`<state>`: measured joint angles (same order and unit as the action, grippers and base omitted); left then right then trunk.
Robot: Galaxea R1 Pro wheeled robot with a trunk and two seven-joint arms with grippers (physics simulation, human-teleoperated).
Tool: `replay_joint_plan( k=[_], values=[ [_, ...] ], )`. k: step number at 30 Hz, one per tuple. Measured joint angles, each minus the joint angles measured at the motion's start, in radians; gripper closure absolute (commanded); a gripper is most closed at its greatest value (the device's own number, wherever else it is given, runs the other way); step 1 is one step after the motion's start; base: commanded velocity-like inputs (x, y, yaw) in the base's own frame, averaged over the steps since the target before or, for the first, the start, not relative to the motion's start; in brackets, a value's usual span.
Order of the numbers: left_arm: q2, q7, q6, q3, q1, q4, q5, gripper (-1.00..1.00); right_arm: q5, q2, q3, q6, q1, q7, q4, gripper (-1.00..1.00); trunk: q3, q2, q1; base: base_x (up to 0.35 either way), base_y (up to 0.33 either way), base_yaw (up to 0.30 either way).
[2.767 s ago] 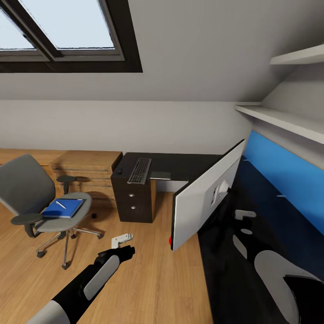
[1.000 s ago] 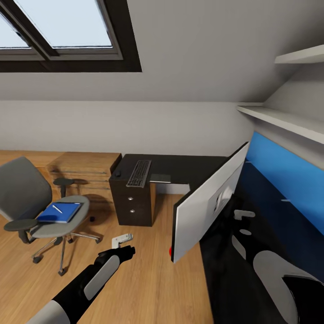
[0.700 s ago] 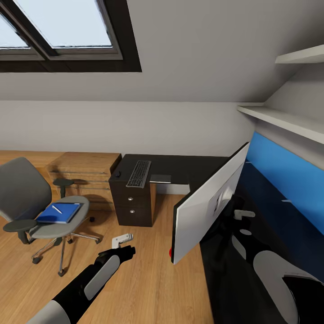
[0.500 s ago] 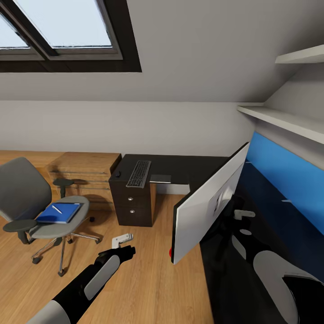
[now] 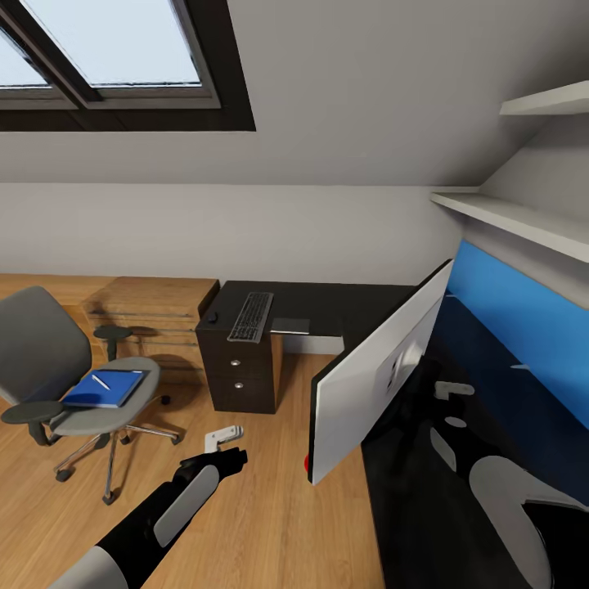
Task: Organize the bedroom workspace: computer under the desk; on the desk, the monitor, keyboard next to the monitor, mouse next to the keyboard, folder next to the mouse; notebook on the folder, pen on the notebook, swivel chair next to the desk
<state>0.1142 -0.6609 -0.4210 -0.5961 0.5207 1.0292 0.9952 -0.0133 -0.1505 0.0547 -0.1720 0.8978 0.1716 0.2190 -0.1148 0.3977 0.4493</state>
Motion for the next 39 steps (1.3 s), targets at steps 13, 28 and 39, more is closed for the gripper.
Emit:
replay_joint_plan(
  k=[13,28,39],
  values=[
    [0.001,0.000,0.000,0.000,0.000,0.000,0.000,-1.00,0.000,-0.011,0.000,-0.002,0.000,0.000,0.002,-1.00,0.000,0.000,0.000,0.000,0.000,0.000],
    [0.001,0.000,0.000,0.000,0.000,0.000,0.000,-1.00,0.002,-0.008,-0.001,-0.052,0.000,-0.003,0.000,-1.00,0.000,0.000,0.000,0.000,0.000,0.000],
    [0.001,0.000,0.001,0.000,0.000,0.000,0.000,-1.00,0.002,-0.008,-0.001,-0.055,0.000,-0.003,0.000,-1.00,0.000,0.000,0.000,0.000,0.000,0.000]
  ],
)
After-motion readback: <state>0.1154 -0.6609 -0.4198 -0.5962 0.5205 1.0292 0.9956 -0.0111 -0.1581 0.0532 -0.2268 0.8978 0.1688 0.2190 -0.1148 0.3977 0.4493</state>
